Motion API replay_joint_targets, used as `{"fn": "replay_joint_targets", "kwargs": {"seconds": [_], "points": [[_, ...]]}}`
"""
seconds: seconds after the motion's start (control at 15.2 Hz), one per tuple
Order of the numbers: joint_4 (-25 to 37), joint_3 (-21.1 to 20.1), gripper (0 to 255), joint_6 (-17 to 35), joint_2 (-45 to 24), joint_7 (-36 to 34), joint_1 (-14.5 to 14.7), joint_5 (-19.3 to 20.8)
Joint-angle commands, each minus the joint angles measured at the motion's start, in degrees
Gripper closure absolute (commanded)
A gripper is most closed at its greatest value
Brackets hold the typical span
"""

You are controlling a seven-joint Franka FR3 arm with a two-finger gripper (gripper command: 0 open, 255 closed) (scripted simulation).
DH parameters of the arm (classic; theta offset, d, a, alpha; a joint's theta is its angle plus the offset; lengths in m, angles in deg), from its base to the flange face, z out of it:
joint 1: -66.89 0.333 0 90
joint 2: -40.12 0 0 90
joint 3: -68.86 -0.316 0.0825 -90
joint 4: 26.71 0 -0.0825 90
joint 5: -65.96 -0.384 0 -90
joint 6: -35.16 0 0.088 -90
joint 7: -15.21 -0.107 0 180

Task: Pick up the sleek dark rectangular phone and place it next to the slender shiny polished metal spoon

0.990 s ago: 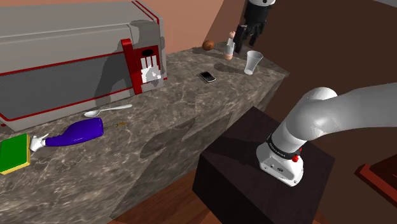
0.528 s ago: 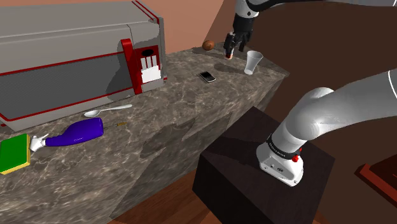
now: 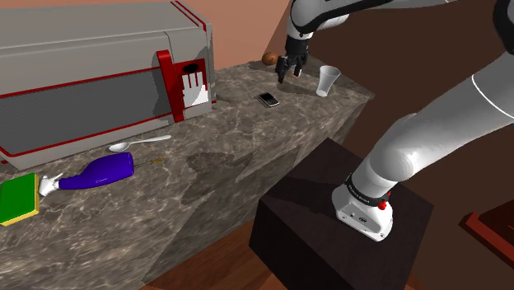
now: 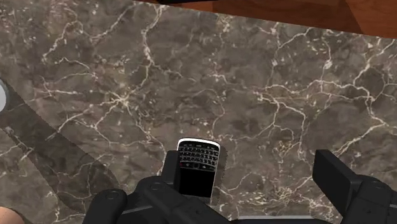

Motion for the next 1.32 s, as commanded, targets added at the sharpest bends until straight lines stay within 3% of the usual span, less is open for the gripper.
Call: {"fn": "replay_joint_targets", "kwargs": {"seconds": [0.0, 0.79, 1.25], "points": [[1.84, 1.04, 0, 2.53, -4.63, 1.61, -0.11, -0.92], [17.97, 2.56, 0, 11.26, -32.32, 11.07, -2.19, -10.31], [18.11, 1.93, 0, 15.32, -36.76, 12.15, -2.66, -11.79]]}}
